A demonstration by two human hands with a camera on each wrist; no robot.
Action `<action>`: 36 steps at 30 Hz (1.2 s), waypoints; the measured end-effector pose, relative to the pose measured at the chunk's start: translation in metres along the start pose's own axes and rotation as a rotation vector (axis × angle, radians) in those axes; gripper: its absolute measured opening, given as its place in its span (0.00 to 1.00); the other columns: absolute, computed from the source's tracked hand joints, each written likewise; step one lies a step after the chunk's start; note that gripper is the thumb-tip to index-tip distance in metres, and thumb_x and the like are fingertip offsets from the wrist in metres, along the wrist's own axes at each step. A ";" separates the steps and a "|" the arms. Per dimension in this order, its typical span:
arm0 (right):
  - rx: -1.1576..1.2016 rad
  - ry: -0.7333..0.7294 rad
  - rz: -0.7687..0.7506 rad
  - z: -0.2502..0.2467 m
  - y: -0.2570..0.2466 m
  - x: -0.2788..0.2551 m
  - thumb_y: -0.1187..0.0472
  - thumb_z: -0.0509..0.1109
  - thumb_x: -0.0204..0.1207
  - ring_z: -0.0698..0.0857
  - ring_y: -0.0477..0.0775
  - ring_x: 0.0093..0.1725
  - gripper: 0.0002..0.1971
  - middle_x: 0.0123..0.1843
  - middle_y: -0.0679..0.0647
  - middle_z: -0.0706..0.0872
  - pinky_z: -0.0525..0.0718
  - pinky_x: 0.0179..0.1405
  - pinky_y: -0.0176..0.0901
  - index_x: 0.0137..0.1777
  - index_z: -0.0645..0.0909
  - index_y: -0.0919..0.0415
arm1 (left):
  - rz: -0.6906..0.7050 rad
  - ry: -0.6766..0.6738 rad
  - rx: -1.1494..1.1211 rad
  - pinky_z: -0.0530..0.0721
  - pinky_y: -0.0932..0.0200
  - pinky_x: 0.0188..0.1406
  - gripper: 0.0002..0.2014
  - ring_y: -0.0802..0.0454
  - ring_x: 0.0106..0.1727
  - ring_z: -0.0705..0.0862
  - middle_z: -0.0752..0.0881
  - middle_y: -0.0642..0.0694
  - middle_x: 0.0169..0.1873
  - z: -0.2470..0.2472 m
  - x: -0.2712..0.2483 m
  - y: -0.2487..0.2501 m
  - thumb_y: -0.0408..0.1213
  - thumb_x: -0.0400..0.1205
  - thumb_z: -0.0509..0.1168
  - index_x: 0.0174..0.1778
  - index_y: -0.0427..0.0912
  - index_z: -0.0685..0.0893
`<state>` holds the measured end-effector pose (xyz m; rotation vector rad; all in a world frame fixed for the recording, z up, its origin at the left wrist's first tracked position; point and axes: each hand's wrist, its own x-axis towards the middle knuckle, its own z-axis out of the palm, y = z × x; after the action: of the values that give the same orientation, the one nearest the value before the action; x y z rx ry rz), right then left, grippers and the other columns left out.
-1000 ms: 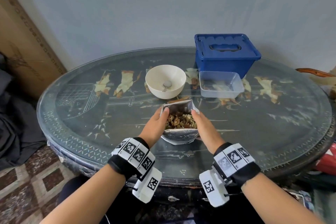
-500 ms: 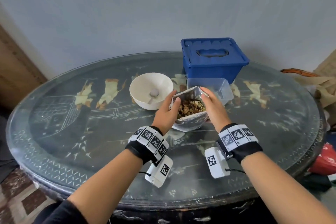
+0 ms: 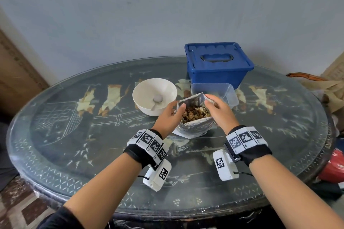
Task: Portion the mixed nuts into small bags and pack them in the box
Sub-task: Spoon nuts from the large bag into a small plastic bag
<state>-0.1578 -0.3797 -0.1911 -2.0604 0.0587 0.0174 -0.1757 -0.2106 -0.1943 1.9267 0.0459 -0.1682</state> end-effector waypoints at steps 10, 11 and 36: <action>-0.233 0.065 -0.073 -0.001 -0.020 -0.012 0.52 0.60 0.82 0.72 0.56 0.72 0.21 0.72 0.58 0.74 0.70 0.69 0.49 0.74 0.70 0.55 | 0.030 0.065 0.149 0.71 0.68 0.47 0.16 0.56 0.54 0.79 0.81 0.50 0.52 -0.046 -0.040 -0.019 0.44 0.85 0.56 0.68 0.45 0.75; -0.260 0.084 -0.103 0.001 -0.022 -0.013 0.52 0.61 0.81 0.72 0.57 0.71 0.21 0.71 0.59 0.75 0.70 0.69 0.50 0.73 0.71 0.55 | 0.034 0.083 0.166 0.71 0.67 0.48 0.15 0.55 0.54 0.79 0.82 0.49 0.52 -0.054 -0.043 -0.022 0.42 0.85 0.56 0.67 0.44 0.77; -0.135 -0.018 -0.165 0.138 -0.067 -0.039 0.62 0.64 0.80 0.75 0.57 0.66 0.24 0.69 0.62 0.72 0.66 0.59 0.28 0.75 0.68 0.63 | -0.307 0.203 0.013 0.87 0.42 0.47 0.37 0.45 0.42 0.84 0.64 0.41 0.77 -0.108 0.057 -0.062 0.44 0.82 0.63 0.82 0.54 0.46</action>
<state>-0.1921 -0.2251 -0.1951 -2.1935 -0.1271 -0.0632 -0.1161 -0.0906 -0.2226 1.9351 0.4788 -0.1765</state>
